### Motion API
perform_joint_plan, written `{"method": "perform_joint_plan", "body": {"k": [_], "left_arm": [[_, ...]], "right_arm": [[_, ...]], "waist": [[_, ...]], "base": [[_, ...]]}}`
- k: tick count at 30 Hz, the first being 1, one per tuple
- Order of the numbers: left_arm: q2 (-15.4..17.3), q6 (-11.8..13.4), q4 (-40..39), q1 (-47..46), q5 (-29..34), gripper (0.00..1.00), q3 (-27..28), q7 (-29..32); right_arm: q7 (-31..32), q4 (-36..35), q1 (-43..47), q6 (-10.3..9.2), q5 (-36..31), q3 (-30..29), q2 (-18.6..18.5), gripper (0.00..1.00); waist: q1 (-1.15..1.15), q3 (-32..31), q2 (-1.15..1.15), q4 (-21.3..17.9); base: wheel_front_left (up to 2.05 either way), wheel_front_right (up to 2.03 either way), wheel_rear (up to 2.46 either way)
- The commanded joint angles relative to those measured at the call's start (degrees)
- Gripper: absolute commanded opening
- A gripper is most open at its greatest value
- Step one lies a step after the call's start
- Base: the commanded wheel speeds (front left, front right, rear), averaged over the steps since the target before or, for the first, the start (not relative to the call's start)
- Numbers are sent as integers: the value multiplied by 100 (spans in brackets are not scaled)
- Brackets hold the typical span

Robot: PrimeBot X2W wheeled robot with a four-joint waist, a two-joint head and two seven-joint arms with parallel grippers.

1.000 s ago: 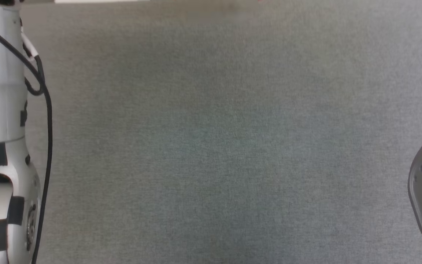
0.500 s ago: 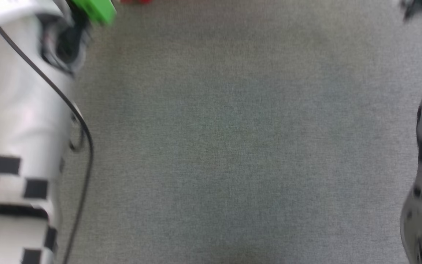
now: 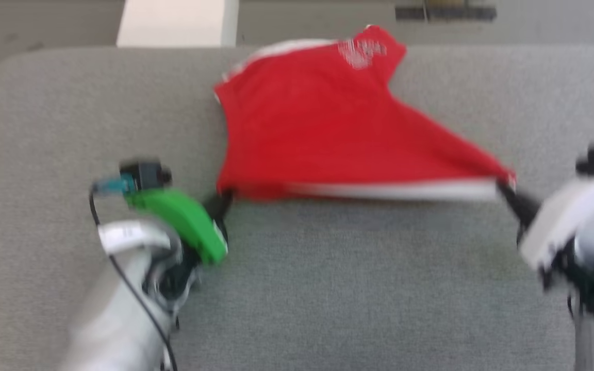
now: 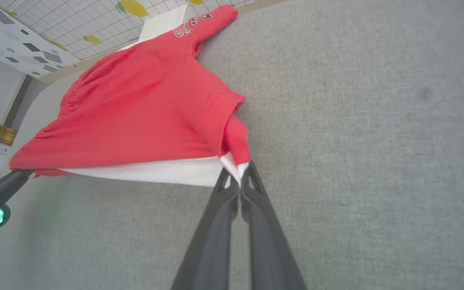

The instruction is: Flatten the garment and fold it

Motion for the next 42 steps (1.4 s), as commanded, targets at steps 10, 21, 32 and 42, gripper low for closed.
{"method": "perform_joint_plan", "body": {"k": [10,21,32,42], "left_arm": [[127,173,-578,1815,-619,0,-100,200],[335,850,-1780,3205,-1000,0,19,373],[392,946,-2439,2953,-1141,0,289,363],[327,806,-2342,1884,-1063,0,431,368]], "right_arm": [[264,-589,2023,-11,417,-547,171,0],[956,-1196,3356,-11,873,-678,177,0],[1010,-1410,2085,-11,394,-683,178,0],[1017,-348,-193,-11,-281,-452,144,0]], "waist": [[0,-1048,0,87],[0,-1360,0,56],[0,-930,0,48],[0,23,0,289]], "base": [[0,0,0],[0,0,0],[0,0,0],[0,0,0]]}}
